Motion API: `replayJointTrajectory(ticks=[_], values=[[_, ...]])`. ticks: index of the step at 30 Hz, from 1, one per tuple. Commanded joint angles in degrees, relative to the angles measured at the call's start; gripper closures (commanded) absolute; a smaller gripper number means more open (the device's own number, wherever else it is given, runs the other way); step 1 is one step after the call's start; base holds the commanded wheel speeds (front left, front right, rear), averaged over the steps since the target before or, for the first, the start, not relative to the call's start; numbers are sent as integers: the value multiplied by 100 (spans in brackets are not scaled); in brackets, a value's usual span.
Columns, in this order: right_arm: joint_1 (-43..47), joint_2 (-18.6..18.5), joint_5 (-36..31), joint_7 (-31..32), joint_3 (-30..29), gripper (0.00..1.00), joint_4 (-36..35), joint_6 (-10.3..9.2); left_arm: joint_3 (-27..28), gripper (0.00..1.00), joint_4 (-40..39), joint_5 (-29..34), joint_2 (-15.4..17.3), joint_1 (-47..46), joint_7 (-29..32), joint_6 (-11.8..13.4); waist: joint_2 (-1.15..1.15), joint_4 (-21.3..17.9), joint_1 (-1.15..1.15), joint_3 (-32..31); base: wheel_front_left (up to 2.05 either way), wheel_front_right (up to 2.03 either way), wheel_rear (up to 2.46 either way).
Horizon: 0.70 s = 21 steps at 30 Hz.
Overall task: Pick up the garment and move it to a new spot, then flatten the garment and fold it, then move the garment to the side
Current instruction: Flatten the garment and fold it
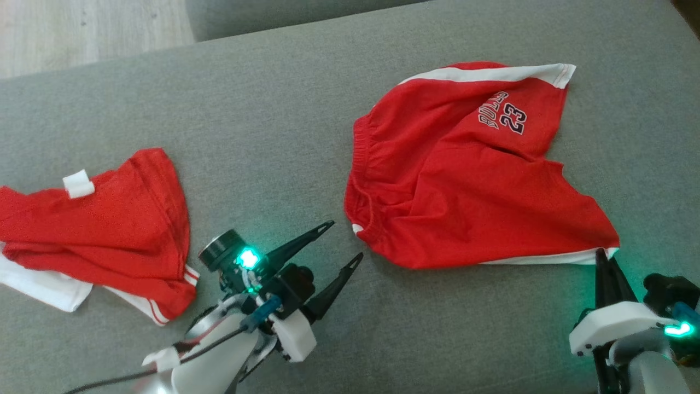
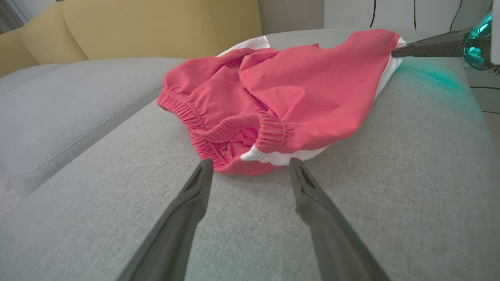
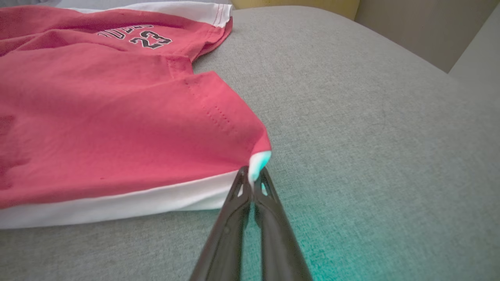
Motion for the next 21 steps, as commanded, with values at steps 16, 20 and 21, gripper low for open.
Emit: replayJointTrajectory(ticks=[16, 20, 21], values=[[-348, -45, 13, -203, 296, 100, 15, -4, -753, 0, 454, -146, 3, -1089, -154, -86, 0, -239, -1, 261, 0, 0, 0], [-389, -45, 26, -233, 330, 100, 43, -4, -910, 0, 543, -254, 35, -1204, -176, -87, 0, -296, -1, 300, 0, 0, 0], [-397, -45, 30, -239, 337, 100, 49, -4, -958, 0, 569, -286, 41, -1227, -161, -88, 0, -306, -1, 305, 0, 0, 0]])
